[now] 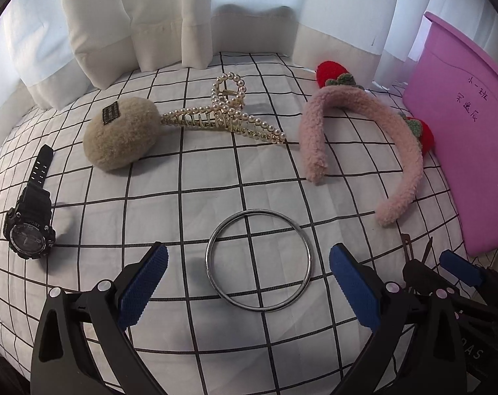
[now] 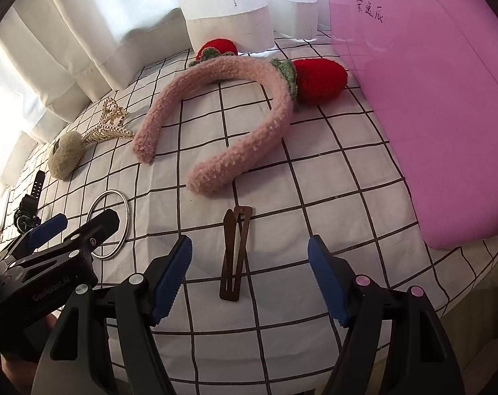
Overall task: Organize jewelry
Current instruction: 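Move both tools back over the table toward the large silver ring and brown clip, then grasp the large silver ring with the left tool while the right tool grasps the brown hair clip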
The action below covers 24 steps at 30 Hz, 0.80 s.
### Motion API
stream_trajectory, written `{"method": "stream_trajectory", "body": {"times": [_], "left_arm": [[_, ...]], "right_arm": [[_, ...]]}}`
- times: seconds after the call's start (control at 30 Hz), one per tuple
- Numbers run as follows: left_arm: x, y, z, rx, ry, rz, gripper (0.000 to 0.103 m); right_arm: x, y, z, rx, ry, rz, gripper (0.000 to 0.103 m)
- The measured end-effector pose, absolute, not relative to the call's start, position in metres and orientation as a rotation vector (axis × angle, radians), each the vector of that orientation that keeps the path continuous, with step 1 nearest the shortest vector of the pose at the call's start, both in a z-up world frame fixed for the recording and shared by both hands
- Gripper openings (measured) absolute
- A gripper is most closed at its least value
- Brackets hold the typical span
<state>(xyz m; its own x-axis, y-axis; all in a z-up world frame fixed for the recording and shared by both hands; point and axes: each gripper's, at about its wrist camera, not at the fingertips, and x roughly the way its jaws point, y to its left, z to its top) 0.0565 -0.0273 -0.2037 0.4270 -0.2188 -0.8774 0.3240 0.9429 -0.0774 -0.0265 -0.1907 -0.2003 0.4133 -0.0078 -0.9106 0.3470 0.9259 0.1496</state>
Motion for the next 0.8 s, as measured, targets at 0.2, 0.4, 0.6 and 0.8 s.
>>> {"method": "stream_trajectory", "body": {"times": [0.2,0.4,0.6,0.8], "left_arm": [[0.063,-0.03,-0.214,0.117,1.093,-0.33,0.097],[0.065,-0.034,-0.22,0.148,1.091,-0.315,0.097],[0.063,-0.038,-0.222,0.181,1.081,-0.302,0.098],[0.062,-0.038,-0.223,0.178,1.073,-0.287,0.097]], "right_arm": [[-0.023,-0.19,-0.204,0.335,1.143,-0.235,0.07],[-0.022,-0.191,-0.205,0.329,1.147,-0.241,0.07],[-0.02,-0.19,-0.205,0.303,1.144,-0.248,0.07],[-0.019,-0.182,-0.207,0.235,1.144,-0.256,0.07]]}}
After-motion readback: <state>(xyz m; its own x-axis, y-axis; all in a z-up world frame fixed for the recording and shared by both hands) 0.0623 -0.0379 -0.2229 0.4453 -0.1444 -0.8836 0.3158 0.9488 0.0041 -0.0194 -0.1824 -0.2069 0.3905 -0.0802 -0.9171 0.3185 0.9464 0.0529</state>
